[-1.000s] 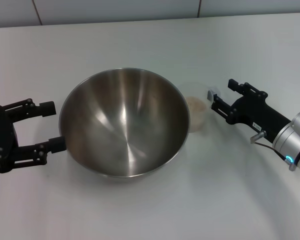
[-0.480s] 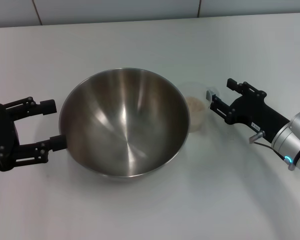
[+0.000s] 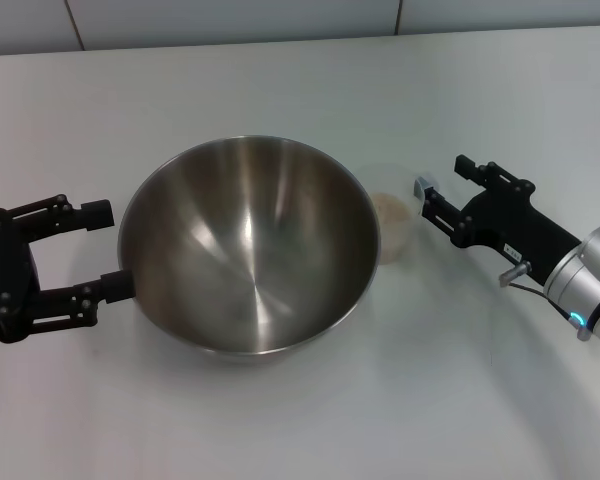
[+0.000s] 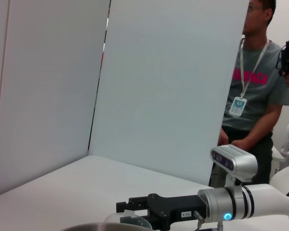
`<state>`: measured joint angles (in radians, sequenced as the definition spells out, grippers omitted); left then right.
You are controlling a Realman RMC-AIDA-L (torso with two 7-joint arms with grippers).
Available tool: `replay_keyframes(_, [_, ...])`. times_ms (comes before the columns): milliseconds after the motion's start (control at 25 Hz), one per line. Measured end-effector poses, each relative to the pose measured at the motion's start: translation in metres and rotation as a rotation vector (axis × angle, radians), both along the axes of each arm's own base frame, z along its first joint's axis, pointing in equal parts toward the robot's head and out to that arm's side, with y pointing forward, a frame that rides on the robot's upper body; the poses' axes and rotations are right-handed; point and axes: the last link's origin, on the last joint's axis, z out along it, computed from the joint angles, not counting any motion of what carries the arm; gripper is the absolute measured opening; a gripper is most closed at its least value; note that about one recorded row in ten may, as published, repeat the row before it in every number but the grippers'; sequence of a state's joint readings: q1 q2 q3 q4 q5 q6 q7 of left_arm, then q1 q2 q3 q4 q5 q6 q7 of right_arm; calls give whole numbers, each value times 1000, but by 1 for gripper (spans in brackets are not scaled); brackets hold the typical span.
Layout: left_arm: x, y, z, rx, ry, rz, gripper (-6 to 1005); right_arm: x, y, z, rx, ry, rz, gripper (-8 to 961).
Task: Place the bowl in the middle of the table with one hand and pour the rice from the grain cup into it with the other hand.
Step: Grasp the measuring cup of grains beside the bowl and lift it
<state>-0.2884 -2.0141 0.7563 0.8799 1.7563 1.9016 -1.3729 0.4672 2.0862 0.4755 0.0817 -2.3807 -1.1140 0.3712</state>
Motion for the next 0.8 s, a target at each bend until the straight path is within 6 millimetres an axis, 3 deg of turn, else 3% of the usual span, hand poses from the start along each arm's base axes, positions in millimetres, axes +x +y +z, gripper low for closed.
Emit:
replay_keyframes(320, [0,0,0,3,0,1,813,0,-1,-2,3,-16,9,528])
replay_keyframes(760, [-1,0,0,3,-3,5,812,0,-1,-2,2,-17,7,103])
replay_keyframes(800, [-1,0,0,3,-3,5,812,0,-1,-2,2,-17,7,103])
